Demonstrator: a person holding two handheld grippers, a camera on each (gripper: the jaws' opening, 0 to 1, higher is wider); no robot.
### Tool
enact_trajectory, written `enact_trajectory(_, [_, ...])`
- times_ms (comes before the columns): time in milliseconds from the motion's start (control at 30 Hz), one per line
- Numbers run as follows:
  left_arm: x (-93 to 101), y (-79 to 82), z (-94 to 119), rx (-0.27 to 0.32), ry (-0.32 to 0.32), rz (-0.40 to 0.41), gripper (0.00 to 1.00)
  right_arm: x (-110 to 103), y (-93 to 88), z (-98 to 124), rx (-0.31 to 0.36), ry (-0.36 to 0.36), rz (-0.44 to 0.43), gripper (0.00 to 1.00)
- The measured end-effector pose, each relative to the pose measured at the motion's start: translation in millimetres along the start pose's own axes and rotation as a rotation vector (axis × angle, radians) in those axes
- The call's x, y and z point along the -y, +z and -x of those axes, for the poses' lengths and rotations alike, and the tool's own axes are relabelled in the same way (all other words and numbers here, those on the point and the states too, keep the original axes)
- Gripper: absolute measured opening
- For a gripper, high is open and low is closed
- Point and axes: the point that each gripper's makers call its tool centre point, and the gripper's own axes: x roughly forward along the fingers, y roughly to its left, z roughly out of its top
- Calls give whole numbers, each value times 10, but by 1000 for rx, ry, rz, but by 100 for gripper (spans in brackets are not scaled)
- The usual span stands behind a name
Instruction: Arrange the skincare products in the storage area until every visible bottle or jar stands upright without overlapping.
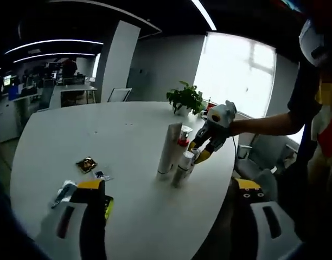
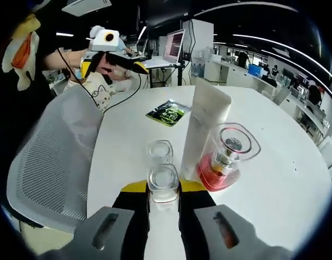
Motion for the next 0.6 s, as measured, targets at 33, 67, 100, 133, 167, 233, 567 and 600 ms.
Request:
enact_trajectory(33, [15, -14, -14, -6, -4, -3, 92, -2, 2, -5, 2, 2, 0, 19])
enact_trajectory(67, [21, -24, -20, -12, -7, -5, 92, -1, 8, -12, 7, 2, -1, 19])
enact_trajectory(100, [22, -27, -22, -14, -6, -6, 92, -3, 17, -17, 10, 1, -1, 19])
enact_trajectory(133, [28, -38, -31, -20, -5, -9, 92, -4, 22, -20, 12, 1, -1, 19])
enact_trajectory(167, [31, -41, -34, -21, -6, -9, 92, -6, 29, -23, 14, 1, -1, 19])
enact_trajectory(233, [52, -38, -41, -21, -10, -3, 91, -5, 35, -28, 19, 1, -2, 19])
enact_trajectory(567, [48, -107, -67, -45, -28, -6, 90, -3, 34, -30, 31, 2, -5, 20])
enact_trajectory(600, [49, -113, -69, -47, -30, -5, 90, -1, 35, -30, 32, -1, -7, 20])
